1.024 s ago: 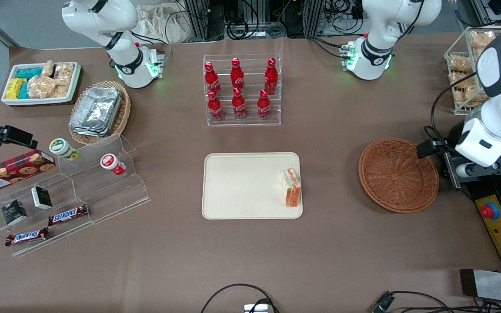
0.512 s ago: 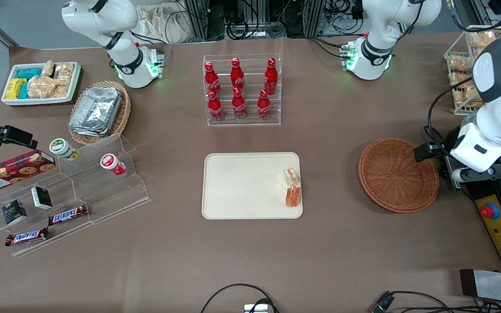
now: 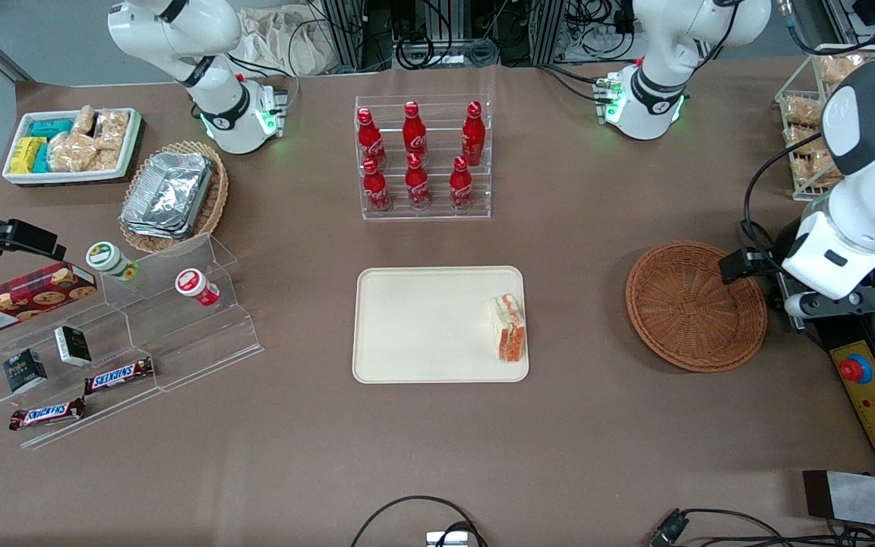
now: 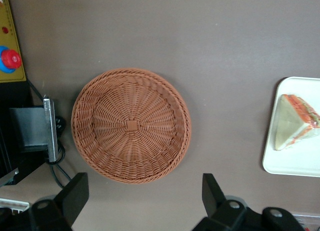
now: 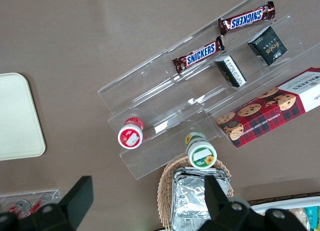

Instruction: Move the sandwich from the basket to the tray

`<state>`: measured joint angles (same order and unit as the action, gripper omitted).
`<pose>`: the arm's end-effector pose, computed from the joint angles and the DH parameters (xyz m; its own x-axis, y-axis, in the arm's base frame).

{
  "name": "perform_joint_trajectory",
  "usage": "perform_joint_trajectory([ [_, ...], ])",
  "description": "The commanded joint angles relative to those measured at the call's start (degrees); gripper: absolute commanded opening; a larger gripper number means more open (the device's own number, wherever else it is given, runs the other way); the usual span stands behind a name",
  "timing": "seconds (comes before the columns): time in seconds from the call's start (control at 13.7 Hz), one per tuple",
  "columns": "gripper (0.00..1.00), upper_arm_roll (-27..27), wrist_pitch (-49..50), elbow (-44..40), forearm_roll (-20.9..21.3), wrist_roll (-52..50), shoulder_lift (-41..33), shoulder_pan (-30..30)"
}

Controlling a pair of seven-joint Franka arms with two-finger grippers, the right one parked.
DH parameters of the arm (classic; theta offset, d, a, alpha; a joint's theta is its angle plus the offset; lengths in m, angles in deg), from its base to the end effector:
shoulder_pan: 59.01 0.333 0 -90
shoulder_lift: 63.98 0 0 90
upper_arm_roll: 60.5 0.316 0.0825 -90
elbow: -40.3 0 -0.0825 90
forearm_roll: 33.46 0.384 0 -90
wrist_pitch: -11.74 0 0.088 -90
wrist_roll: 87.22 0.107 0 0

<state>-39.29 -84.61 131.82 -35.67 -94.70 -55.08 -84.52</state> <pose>0.5980 -0.0626 0.5369 0.9966 0.0592 -0.0575 0.0578 -0.9980 -0.0257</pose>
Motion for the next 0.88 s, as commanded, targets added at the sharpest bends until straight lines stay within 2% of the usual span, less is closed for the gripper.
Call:
perform_joint_trajectory([
  [0.0,1.0,0.0,2.9,-2.8,0.4,-0.1,1.3,-0.2],
  [0.29,1.0,0.1,3.4,-2.2,0.2,0.6,1.2,-0.2],
  [0.44,1.0,-2.5,3.4,-2.2,0.2,0.0,0.6,0.9],
  [0.59,1.0,-2.5,3.3,-2.1,0.3,0.0,0.5,1.1],
  [0.66,1.0,-4.6,3.4,-1.8,0.0,0.0,0.5,6.3],
  [0.8,1.0,-19.9,3.1,-1.4,0.2,0.0,-0.1,20.8],
])
